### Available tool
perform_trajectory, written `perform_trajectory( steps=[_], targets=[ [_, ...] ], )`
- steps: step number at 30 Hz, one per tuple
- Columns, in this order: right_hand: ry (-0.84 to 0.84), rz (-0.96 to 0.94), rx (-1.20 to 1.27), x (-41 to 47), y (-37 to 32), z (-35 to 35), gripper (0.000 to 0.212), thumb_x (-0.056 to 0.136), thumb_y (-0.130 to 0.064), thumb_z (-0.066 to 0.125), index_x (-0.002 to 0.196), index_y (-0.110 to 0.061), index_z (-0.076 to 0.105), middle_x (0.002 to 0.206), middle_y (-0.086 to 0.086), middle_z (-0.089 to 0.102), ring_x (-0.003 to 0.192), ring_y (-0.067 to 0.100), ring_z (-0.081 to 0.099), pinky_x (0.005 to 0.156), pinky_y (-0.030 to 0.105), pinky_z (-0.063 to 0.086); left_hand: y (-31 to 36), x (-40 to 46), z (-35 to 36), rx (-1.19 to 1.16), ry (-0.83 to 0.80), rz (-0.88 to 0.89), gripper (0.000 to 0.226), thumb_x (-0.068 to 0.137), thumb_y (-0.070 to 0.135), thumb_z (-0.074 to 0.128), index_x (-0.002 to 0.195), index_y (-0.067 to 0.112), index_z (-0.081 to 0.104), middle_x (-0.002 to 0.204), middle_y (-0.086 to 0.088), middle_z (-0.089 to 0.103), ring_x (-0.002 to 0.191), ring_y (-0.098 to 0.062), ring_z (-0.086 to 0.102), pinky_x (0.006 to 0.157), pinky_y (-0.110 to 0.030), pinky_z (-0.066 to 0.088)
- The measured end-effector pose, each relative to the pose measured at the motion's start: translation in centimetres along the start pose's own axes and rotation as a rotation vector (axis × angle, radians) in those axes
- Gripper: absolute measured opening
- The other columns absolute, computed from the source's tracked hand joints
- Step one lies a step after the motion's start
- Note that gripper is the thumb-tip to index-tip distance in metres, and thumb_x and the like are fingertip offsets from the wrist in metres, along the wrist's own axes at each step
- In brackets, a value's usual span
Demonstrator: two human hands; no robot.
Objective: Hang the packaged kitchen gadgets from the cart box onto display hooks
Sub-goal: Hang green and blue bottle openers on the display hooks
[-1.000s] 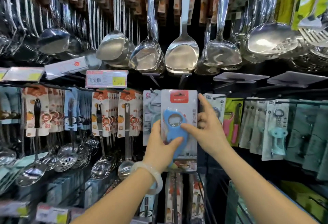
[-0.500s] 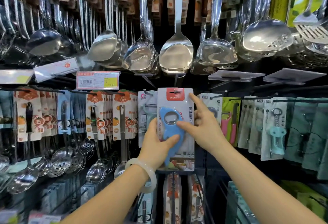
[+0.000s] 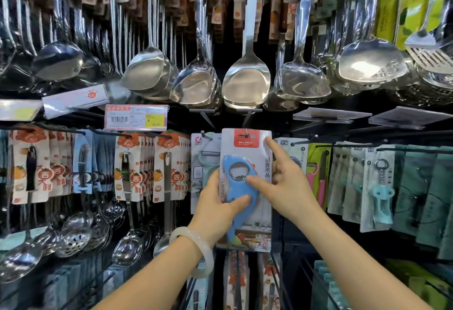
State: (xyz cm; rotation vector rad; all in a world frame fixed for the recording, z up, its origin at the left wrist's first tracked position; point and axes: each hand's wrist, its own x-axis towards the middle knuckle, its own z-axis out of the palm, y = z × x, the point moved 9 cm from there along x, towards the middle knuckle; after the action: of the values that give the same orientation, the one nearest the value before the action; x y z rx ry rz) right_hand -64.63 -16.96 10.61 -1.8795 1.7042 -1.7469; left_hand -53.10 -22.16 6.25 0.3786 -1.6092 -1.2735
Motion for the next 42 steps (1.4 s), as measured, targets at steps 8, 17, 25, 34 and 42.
perform_trajectory(
  steps=[8,17,25,34,42],
  targets=[
    [-0.029,0.106,-0.021,0.1,-0.9,-0.7,0.085,0.074,-0.018,0.075,0.145,-0.027,0.029,0.115,-0.004,0.065,0.100,0.016,0.065,0.091,0.044,0.052,0.9,-0.3,-0.7,0.048,0.047,-0.125,0.043,0.077,-0.004,0.068,0.113,0.016,0.056,0.100,-0.003,0.069,0.089,-0.016,0.066,0.071,-0.024,0.053],
    [-0.051,0.211,-0.122,0.7,-2.4,-1.1,0.055,0.074,-0.017,0.075,0.122,-0.023,0.049,0.104,0.002,0.063,0.096,0.025,0.064,0.084,0.047,0.054,1.6,0.0,-0.4,0.033,-0.056,-0.277,0.031,0.079,-0.005,0.064,0.109,0.004,0.060,0.095,-0.010,0.068,0.082,-0.022,0.064,0.067,-0.028,0.048],
    [-0.068,0.222,-0.184,2.4,1.4,1.1,0.084,0.077,-0.027,0.073,0.145,-0.028,0.024,0.110,0.001,0.056,0.096,0.017,0.058,0.082,0.032,0.053,-1.3,1.2,-1.4,0.148,0.064,-0.178,0.046,0.083,0.004,0.065,0.122,0.020,0.045,0.113,-0.005,0.063,0.100,-0.022,0.062,0.084,-0.034,0.050],
    [-0.050,0.198,-0.457,4.6,3.7,1.9,0.079,0.089,-0.029,0.059,0.149,-0.033,0.007,0.142,0.012,0.038,0.127,0.031,0.042,0.099,0.038,0.039,-5.7,3.9,-2.1,0.410,0.223,-0.165,0.090,0.084,0.014,0.064,0.148,0.031,0.003,0.151,-0.009,0.025,0.138,-0.028,0.029,0.108,-0.043,0.035],
    [-0.078,0.285,-0.655,-5.2,9.9,-0.4,0.073,0.094,-0.042,0.046,0.150,-0.023,0.003,0.150,0.005,0.017,0.139,0.026,0.019,0.113,0.033,0.023,-9.8,-0.7,4.1,0.681,0.093,-0.029,0.069,0.091,0.019,0.054,0.147,0.012,0.014,0.156,-0.007,0.012,0.144,-0.021,0.010,0.117,-0.032,0.010]
  ],
)
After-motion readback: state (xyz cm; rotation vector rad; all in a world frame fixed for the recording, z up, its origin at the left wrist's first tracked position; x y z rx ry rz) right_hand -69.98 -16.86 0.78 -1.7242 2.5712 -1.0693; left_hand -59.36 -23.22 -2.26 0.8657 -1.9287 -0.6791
